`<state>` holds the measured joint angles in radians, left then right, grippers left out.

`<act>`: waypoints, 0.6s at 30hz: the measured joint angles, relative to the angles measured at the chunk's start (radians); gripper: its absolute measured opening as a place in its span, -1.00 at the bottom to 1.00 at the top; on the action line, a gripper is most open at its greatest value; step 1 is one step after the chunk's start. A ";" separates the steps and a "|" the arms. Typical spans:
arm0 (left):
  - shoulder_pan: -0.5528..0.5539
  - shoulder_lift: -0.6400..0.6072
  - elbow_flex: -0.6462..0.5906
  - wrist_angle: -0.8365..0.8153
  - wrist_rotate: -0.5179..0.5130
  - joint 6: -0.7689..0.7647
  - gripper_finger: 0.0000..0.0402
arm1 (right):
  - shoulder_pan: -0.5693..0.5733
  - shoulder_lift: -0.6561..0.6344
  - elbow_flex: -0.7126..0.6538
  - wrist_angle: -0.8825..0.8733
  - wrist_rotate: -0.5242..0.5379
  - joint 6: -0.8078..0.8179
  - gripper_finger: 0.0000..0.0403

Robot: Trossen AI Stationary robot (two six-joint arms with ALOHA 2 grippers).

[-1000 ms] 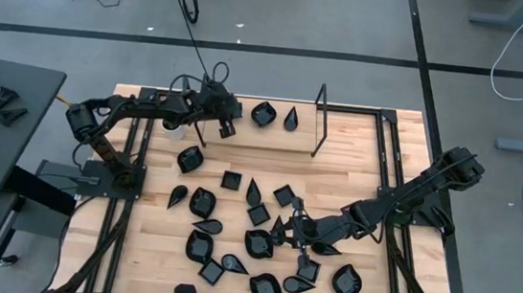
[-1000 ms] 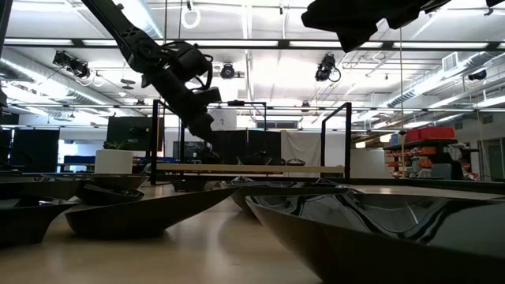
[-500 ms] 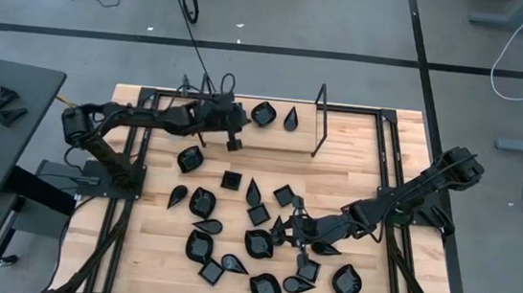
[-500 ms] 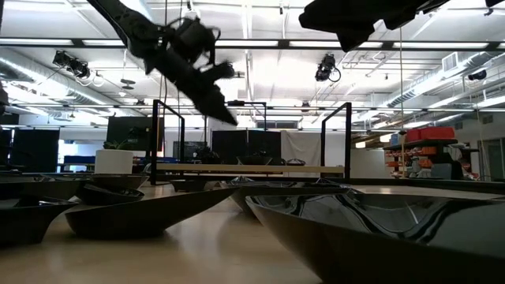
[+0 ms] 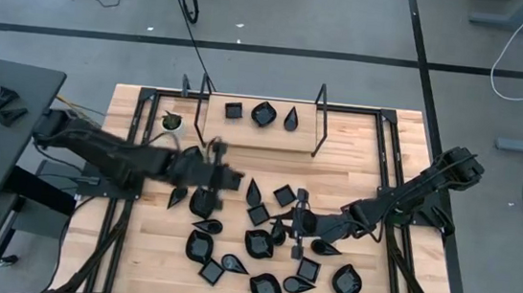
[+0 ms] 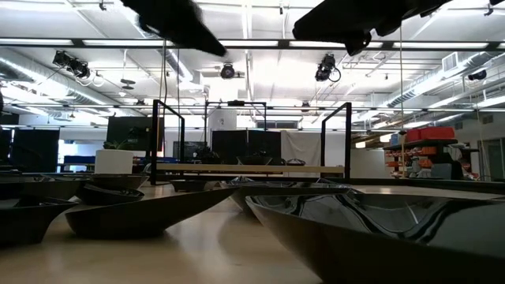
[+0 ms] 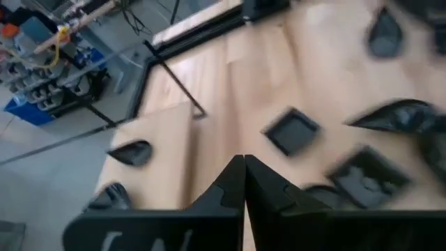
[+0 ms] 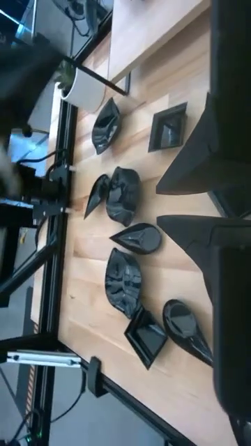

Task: Pick & Place Mini shaped plates
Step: Stack the black leaf shaped bowl on top of the other black leaf shaped bowl on the shelf

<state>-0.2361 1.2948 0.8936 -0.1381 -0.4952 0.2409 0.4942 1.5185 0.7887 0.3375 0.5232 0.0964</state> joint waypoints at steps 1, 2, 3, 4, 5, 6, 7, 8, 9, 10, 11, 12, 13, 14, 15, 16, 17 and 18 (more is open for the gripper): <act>-0.045 -0.016 0.000 -0.028 -0.036 -0.037 -0.97 | 0.000 0.000 0.000 0.000 0.000 0.001 -0.70; -0.089 -0.030 0.000 -0.056 -0.074 -0.073 -0.97 | -0.003 0.000 0.000 0.000 0.000 0.003 -0.70; -0.132 -0.044 0.000 -0.095 -0.117 -0.107 -0.98 | -0.005 0.000 0.000 0.001 0.000 0.010 -0.70; -0.173 -0.056 0.000 -0.145 -0.161 -0.149 -0.98 | -0.009 0.000 0.000 0.004 0.000 0.021 -0.70; -0.218 -0.067 0.000 -0.198 -0.207 -0.196 -0.98 | -0.013 0.000 0.000 0.006 0.000 0.035 -0.70; -0.255 -0.078 0.000 -0.248 -0.251 -0.251 -0.98 | -0.019 0.000 0.000 0.008 0.000 0.051 -0.70; -0.291 -0.087 0.000 -0.303 -0.290 -0.313 -0.97 | -0.025 0.000 0.000 0.013 0.000 0.066 -0.70; -0.325 -0.095 0.000 -0.370 -0.315 -0.381 -0.96 | -0.032 0.000 0.000 0.018 0.000 0.084 -0.70; -0.356 -0.100 0.000 -0.435 -0.328 -0.454 -0.95 | -0.038 0.000 0.000 0.024 0.000 0.103 -0.70; -0.381 -0.101 0.000 -0.490 -0.333 -0.529 -0.94 | -0.045 0.000 0.000 0.029 0.000 0.133 -0.70; -0.406 -0.100 0.000 -0.542 -0.333 -0.600 -0.94 | -0.051 0.000 0.000 0.038 0.000 0.170 -0.70; -0.429 -0.100 0.000 -0.597 -0.328 -0.670 -0.95 | -0.057 0.000 0.000 0.048 0.000 0.209 -0.70; -0.451 -0.100 0.000 -0.645 -0.323 -0.738 -0.96 | -0.064 0.000 0.000 0.061 0.000 0.240 -0.70; -0.469 -0.099 0.000 -0.688 -0.321 -0.802 -0.96 | -0.072 0.000 0.000 0.072 0.000 0.267 -0.70; -0.485 -0.096 0.000 -0.730 -0.320 -0.865 -0.97 | -0.079 0.000 0.000 0.082 0.000 0.289 -0.70; -0.497 -0.091 0.000 -0.766 -0.324 -0.920 -0.98 | -0.088 0.000 0.000 0.088 0.000 0.310 -0.70; -0.512 -0.089 0.000 -0.805 -0.333 -0.971 -0.98 | -0.099 0.000 -0.001 0.090 0.000 0.338 -0.70; -0.529 -0.089 0.000 -0.852 -0.350 -1.025 -0.98 | -0.111 0.000 0.000 0.087 0.000 0.374 -0.70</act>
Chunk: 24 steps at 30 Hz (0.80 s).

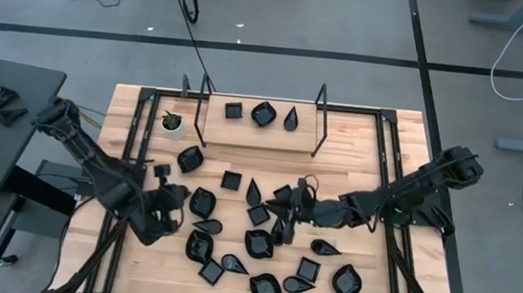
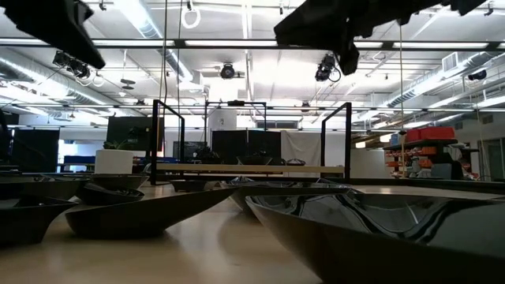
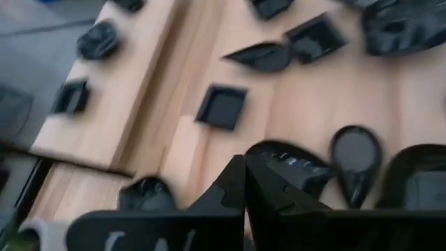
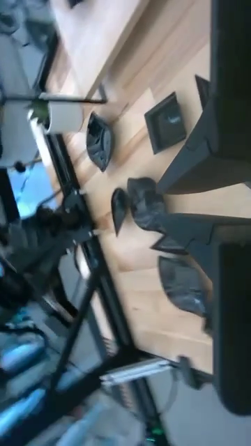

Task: Pick & Place Mini shaped plates
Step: Stack the black leaf shaped bowl on top of the other black leaf shaped bowl on the shelf

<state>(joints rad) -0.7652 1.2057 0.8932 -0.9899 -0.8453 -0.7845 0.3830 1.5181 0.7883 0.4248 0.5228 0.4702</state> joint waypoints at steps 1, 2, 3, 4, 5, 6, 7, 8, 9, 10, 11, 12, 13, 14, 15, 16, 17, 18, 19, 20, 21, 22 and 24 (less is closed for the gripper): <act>-0.016 0.000 0.000 -0.042 -0.020 -0.053 -0.98 | -0.014 0.000 0.000 -0.006 0.000 0.035 -0.70; -0.031 0.003 0.000 -0.081 -0.042 -0.102 -0.97 | -0.025 0.000 0.000 -0.018 0.000 0.066 -0.70; -0.044 0.006 0.000 -0.120 -0.066 -0.148 -0.95 | -0.038 0.000 0.000 -0.031 -0.008 0.089 -0.69; -0.060 0.007 -0.001 -0.159 -0.087 -0.194 -0.94 | -0.049 0.000 0.000 -0.038 -0.023 0.102 -0.68; -0.075 0.007 -0.001 -0.195 -0.111 -0.238 -0.92 | -0.057 0.000 0.000 -0.045 -0.034 0.116 -0.66; -0.085 0.006 -0.001 -0.220 -0.134 -0.272 -0.91 | -0.063 0.000 0.000 -0.052 -0.046 0.131 -0.65; -0.093 0.006 -0.001 -0.236 -0.154 -0.302 -0.90 | -0.069 0.000 0.000 -0.061 -0.056 0.143 -0.63; -0.102 0.006 -0.001 -0.248 -0.171 -0.324 -0.90 | -0.073 0.000 0.005 -0.080 -0.064 0.152 -0.60; -0.108 0.006 -0.001 -0.253 -0.186 -0.336 -0.90 | -0.075 0.002 0.015 -0.106 -0.068 0.159 -0.58; -0.113 0.006 -0.001 -0.252 -0.199 -0.340 -0.90 | -0.075 0.012 0.032 -0.126 -0.068 0.162 -0.54; -0.116 0.007 -0.001 -0.251 -0.208 -0.344 -0.91 | -0.075 0.022 0.053 -0.153 -0.069 0.162 -0.51; -0.117 0.007 -0.001 -0.251 -0.216 -0.348 -0.92 | -0.075 0.037 0.076 -0.183 -0.068 0.157 -0.48; -0.117 0.007 -0.001 -0.251 -0.223 -0.353 -0.93 | -0.075 0.059 0.103 -0.200 -0.068 0.145 -0.45; -0.117 0.007 -0.001 -0.251 -0.226 -0.356 -0.94 | -0.075 0.084 0.130 -0.214 -0.070 0.130 -0.41; -0.117 0.007 -0.001 -0.252 -0.227 -0.356 -0.95 | -0.075 0.109 0.156 -0.228 -0.074 0.110 -0.38; -0.117 0.007 -0.001 -0.252 -0.232 -0.357 -0.95 | -0.077 0.136 0.183 -0.240 -0.086 0.090 -0.35; -0.116 0.007 -0.001 -0.251 -0.232 -0.357 -0.96 | -0.082 0.163 0.212 -0.255 -0.101 0.073 -0.32; -0.117 0.007 -0.001 -0.251 -0.232 -0.359 -0.96 | -0.088 0.187 0.240 -0.275 -0.122 0.069 -0.29; -0.117 0.007 -0.001 -0.251 -0.232 -0.360 -0.96 | -0.096 0.210 0.267 -0.304 -0.144 0.069 -0.26; -0.117 0.007 -0.001 -0.249 -0.232 -0.363 -0.96 | -0.107 0.232 0.294 -0.336 -0.165 0.077 -0.24; -0.117 0.007 -0.001 -0.249 -0.232 -0.371 -0.95 | -0.119 0.252 0.319 -0.371 -0.186 0.090 -0.22; -0.117 0.007 -0.001 -0.249 -0.232 -0.382 -0.95 | -0.131 0.271 0.343 -0.410 -0.206 0.100 -0.21; -0.117 0.007 -0.001 -0.246 -0.232 -0.390 -0.93 | -0.149 0.305 0.388 -0.476 -0.241 0.112 -0.18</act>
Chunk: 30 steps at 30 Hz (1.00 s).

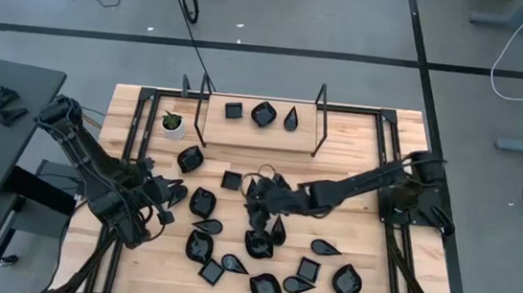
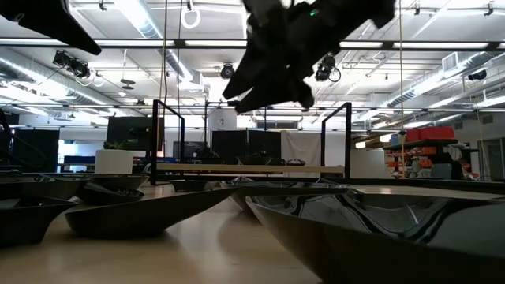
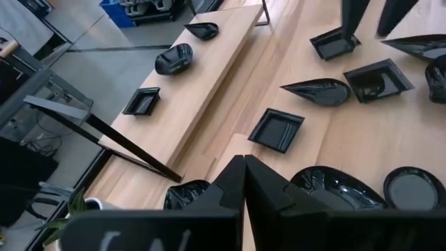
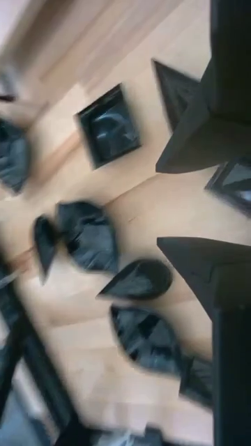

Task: Pick & Place Mini shaped plates
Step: Stack the black leaf shaped bowl on top of the other black leaf shaped bowl on the shelf

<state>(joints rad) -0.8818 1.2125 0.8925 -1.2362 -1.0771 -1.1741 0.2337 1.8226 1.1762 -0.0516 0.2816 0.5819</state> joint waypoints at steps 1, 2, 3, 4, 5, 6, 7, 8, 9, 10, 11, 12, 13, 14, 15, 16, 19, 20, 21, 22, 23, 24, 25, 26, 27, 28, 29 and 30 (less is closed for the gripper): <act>0.000 0.000 0.000 0.004 0.000 0.000 -0.93 | -0.006 0.014 0.019 -0.021 -0.019 0.005 -0.18; 0.001 0.000 0.000 0.007 -0.001 0.000 -0.93 | -0.011 0.028 0.036 -0.036 -0.038 0.005 -0.17; 0.001 0.000 0.000 0.009 -0.003 -0.001 -0.94 | -0.015 0.043 0.054 -0.043 -0.057 0.002 -0.16; 0.002 0.000 0.000 0.014 -0.005 -0.001 -0.94 | -0.017 0.060 0.071 -0.042 -0.079 -0.007 -0.16; 0.002 0.000 0.000 0.017 -0.010 -0.001 -0.95 | -0.017 0.076 0.088 -0.041 -0.098 -0.018 -0.16; 0.002 0.000 0.000 0.022 -0.016 -0.001 -0.95 | -0.017 0.094 0.106 -0.043 -0.113 -0.031 -0.16; 0.002 0.000 0.000 0.027 -0.024 -0.001 -0.95 | -0.017 0.113 0.127 -0.049 -0.129 -0.043 -0.16; 0.002 0.000 0.000 0.031 -0.033 -0.001 -0.95 | -0.017 0.129 0.146 -0.056 -0.148 -0.056 -0.16; 0.002 0.000 0.000 0.034 -0.043 -0.001 -0.95 | -0.017 0.147 0.166 -0.070 -0.171 -0.069 -0.16; 0.002 0.000 0.000 0.037 -0.052 -0.001 -0.95 | -0.018 0.163 0.187 -0.085 -0.200 -0.085 -0.16; 0.002 0.000 0.000 0.039 -0.057 -0.001 -0.95 | -0.018 0.177 0.207 -0.107 -0.236 -0.101 -0.16; 0.002 0.000 0.000 0.038 -0.063 -0.001 -0.95 | -0.018 0.187 0.225 -0.139 -0.280 -0.125 -0.16; 0.002 0.000 0.000 0.039 -0.068 -0.001 -0.95 | -0.017 0.190 0.240 -0.182 -0.325 -0.155 -0.16; 0.002 0.000 0.000 0.039 -0.068 0.000 -0.95 | -0.017 0.190 0.250 -0.229 -0.368 -0.187 -0.16; 0.002 0.000 0.000 0.039 -0.068 0.000 -0.95 | -0.014 0.189 0.257 -0.266 -0.407 -0.206 -0.16; 0.002 0.000 0.000 0.039 -0.068 0.000 -0.95 | -0.010 0.184 0.260 -0.310 -0.440 -0.220 -0.16; 0.002 0.000 0.000 0.041 -0.068 -0.001 -0.94 | 0.010 0.163 0.259 -0.433 -0.478 -0.210 -0.16; 0.002 0.000 0.000 0.043 -0.068 -0.001 -0.94 | 0.017 0.159 0.260 -0.474 -0.470 -0.194 -0.16; 0.002 0.000 0.000 0.045 -0.070 -0.001 -0.94 | 0.026 0.157 0.260 -0.515 -0.451 -0.176 -0.16; 0.002 0.000 0.000 0.049 -0.074 -0.001 -0.95 | 0.035 0.158 0.259 -0.546 -0.429 -0.161 -0.16; 0.003 0.000 0.000 0.052 -0.078 -0.001 -0.95 | 0.042 0.158 0.255 -0.568 -0.409 -0.151 -0.16; 0.004 0.000 0.000 0.055 -0.085 -0.001 -0.95 | 0.051 0.158 0.247 -0.577 -0.392 -0.148 -0.16; 0.004 0.000 0.000 0.059 -0.094 -0.001 -0.95 | 0.057 0.158 0.236 -0.575 -0.379 -0.149 -0.16; 0.004 0.000 0.000 0.061 -0.100 -0.001 -0.95 | 0.062 0.158 0.223 -0.566 -0.366 -0.149 -0.16; 0.004 0.000 0.000 0.062 -0.104 -0.001 -0.95 | 0.067 0.158 0.210 -0.554 -0.361 -0.150 -0.16; 0.004 0.000 0.000 0.064 -0.108 -0.001 -0.95 | 0.069 0.158 0.198 -0.534 -0.359 -0.151 -0.16; 0.004 0.000 0.000 0.066 -0.109 -0.001 -0.95 | 0.071 0.158 0.189 -0.501 -0.351 -0.153 -0.16; 0.004 0.000 0.000 0.065 -0.108 -0.001 -0.95 | 0.071 0.158 0.180 -0.464 -0.343 -0.153 -0.16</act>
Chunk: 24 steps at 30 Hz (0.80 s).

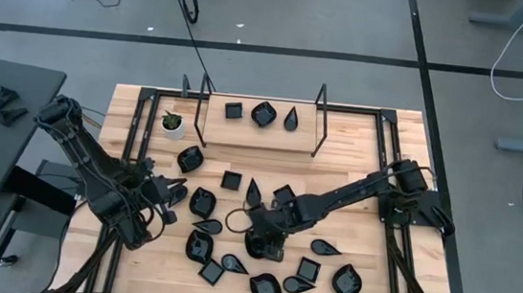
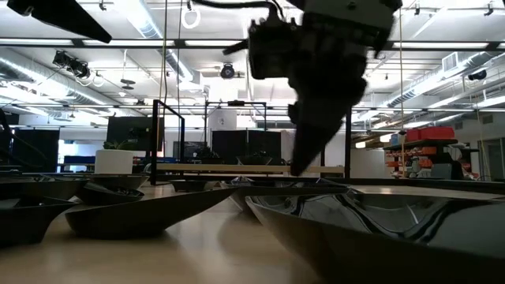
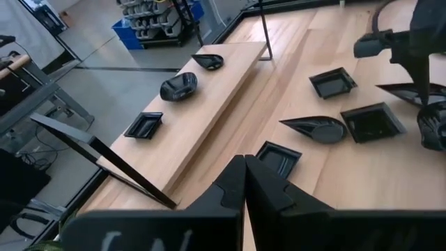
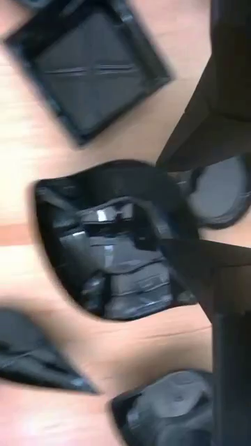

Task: Pick & Place Mini shaped plates
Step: Stack the black leaf shaped bowl on top of the other black leaf shaped bowl on the shelf

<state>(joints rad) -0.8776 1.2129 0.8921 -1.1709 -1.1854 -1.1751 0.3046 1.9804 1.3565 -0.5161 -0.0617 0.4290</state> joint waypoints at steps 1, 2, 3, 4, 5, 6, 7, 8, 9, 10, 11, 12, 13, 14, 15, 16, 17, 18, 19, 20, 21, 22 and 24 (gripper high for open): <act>0.000 0.000 0.000 0.000 0.000 0.001 -0.95 | 0.000 0.000 -0.009 0.033 0.004 0.000 -0.16; 0.000 0.000 0.000 0.000 0.001 0.003 -0.95 | -0.002 0.000 -0.021 0.066 0.009 0.000 -0.16; 0.000 0.000 0.000 0.000 0.002 0.005 -0.95 | -0.005 0.000 -0.032 0.098 0.016 0.000 -0.16; 0.000 0.000 0.000 0.000 0.000 0.005 -0.95 | -0.009 0.000 -0.042 0.124 0.021 0.000 -0.16; 0.000 0.000 0.000 0.000 0.000 0.005 -0.95 | -0.013 0.000 -0.050 0.145 0.024 0.000 -0.16; 0.000 0.000 0.000 0.000 0.000 0.006 -0.95 | -0.017 0.000 -0.055 0.159 0.024 0.000 -0.16; 0.000 0.000 0.000 0.000 0.000 0.006 -0.95 | -0.021 0.000 -0.059 0.165 0.024 0.000 -0.16; 0.000 0.000 0.000 0.000 0.000 0.007 -0.95 | -0.024 0.000 -0.064 0.166 0.023 0.000 -0.16; 0.000 0.000 0.000 0.000 0.000 0.007 -0.95 | -0.026 0.000 -0.068 0.164 0.023 0.000 -0.16; 0.000 0.000 0.000 0.000 0.000 0.007 -0.95 | -0.027 0.000 -0.072 0.164 0.024 0.000 -0.17; 0.000 0.000 0.000 0.000 0.000 0.007 -0.95 | -0.027 0.000 -0.075 0.165 0.023 0.000 -0.18; 0.000 0.000 0.000 0.001 0.000 0.007 -0.96 | -0.026 0.000 -0.076 0.165 0.019 0.000 -0.20; 0.000 0.000 0.000 0.001 0.000 0.007 -0.96 | -0.026 0.000 -0.076 0.165 0.016 0.000 -0.22; 0.000 0.000 0.000 0.001 0.000 0.007 -0.95 | -0.025 0.000 -0.076 0.166 0.008 0.000 -0.26; 0.000 0.000 0.000 0.001 0.000 0.007 -0.95 | -0.025 0.000 -0.076 0.166 -0.005 0.000 -0.29; 0.000 0.000 0.000 0.001 0.000 0.007 -0.95 | -0.025 0.004 -0.076 0.169 -0.014 -0.001 -0.33; 0.000 0.000 0.000 0.001 0.000 0.007 -0.94 | -0.025 0.008 -0.076 0.173 -0.018 -0.001 -0.36; 0.000 0.000 0.000 0.001 0.000 0.007 -0.94 | -0.025 0.010 -0.077 0.172 -0.017 -0.001 -0.40; 0.000 0.000 0.000 0.001 0.000 0.007 -0.94 | -0.025 0.010 -0.078 0.172 -0.017 -0.001 -0.44; 0.000 0.000 0.000 0.002 0.000 0.007 -0.94 | -0.025 0.010 -0.078 0.179 -0.017 -0.001 -0.48; 0.000 0.000 0.000 0.004 0.000 0.007 -0.93 | -0.025 0.010 -0.078 0.185 -0.017 -0.001 -0.52; 0.000 0.000 0.000 0.007 0.000 0.008 -0.93 | -0.025 0.010 -0.077 0.183 -0.017 -0.003 -0.56; 0.000 0.000 0.000 0.009 0.000 0.008 -0.93 | -0.026 0.010 -0.077 0.181 -0.017 -0.008 -0.63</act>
<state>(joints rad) -0.8776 1.2129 0.8921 -1.1623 -1.1854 -1.1667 0.2790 1.9900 1.2793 -0.3354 -0.0788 0.4210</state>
